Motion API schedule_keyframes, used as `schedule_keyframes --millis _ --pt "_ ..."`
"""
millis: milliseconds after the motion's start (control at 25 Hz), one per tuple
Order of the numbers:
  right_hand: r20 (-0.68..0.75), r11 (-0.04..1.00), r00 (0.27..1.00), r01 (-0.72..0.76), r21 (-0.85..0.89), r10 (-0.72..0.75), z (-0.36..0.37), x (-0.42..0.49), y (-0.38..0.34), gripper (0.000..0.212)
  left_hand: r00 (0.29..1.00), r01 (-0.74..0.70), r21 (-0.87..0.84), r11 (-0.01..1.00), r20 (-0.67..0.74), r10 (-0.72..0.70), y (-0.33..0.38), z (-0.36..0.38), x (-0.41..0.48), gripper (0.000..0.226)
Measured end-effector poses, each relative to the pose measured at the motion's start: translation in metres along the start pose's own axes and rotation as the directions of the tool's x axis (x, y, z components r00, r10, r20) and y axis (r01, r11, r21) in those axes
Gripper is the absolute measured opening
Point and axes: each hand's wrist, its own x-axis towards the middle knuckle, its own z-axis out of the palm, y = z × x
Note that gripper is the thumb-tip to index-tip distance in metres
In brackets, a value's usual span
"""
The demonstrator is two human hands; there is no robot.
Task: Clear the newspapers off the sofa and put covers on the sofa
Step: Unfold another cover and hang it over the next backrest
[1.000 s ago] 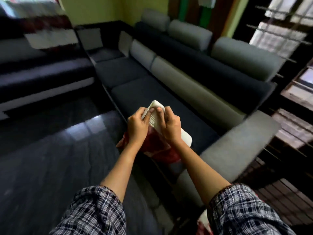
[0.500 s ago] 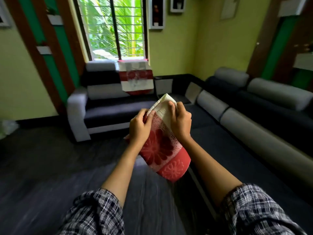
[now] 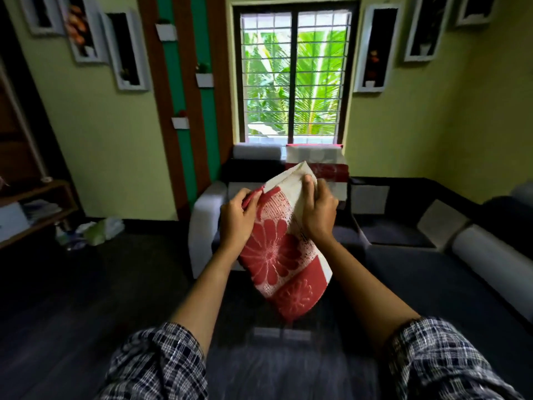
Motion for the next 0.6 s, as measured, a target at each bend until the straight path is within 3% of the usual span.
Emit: schedule_keyframes --millis 200,480,600 --pt "0.047 0.999 0.999 0.005 0.036 -0.007 0.124 0.066 0.037 0.037 0.986 0.108 0.083 0.991 0.117 -0.117 -0.104 -0.007 0.086 0.044" --pt "0.021 0.997 0.999 -0.042 0.069 0.04 0.305 0.142 0.106 0.037 0.924 0.381 -0.017 0.925 -0.044 -0.381 -0.256 -0.008 0.231 0.018" --pt "0.001 0.994 0.997 -0.077 0.082 0.077 0.388 0.188 0.116 0.037 0.897 0.429 -0.093 0.899 -0.074 -0.436 -0.321 -0.01 0.311 0.016"
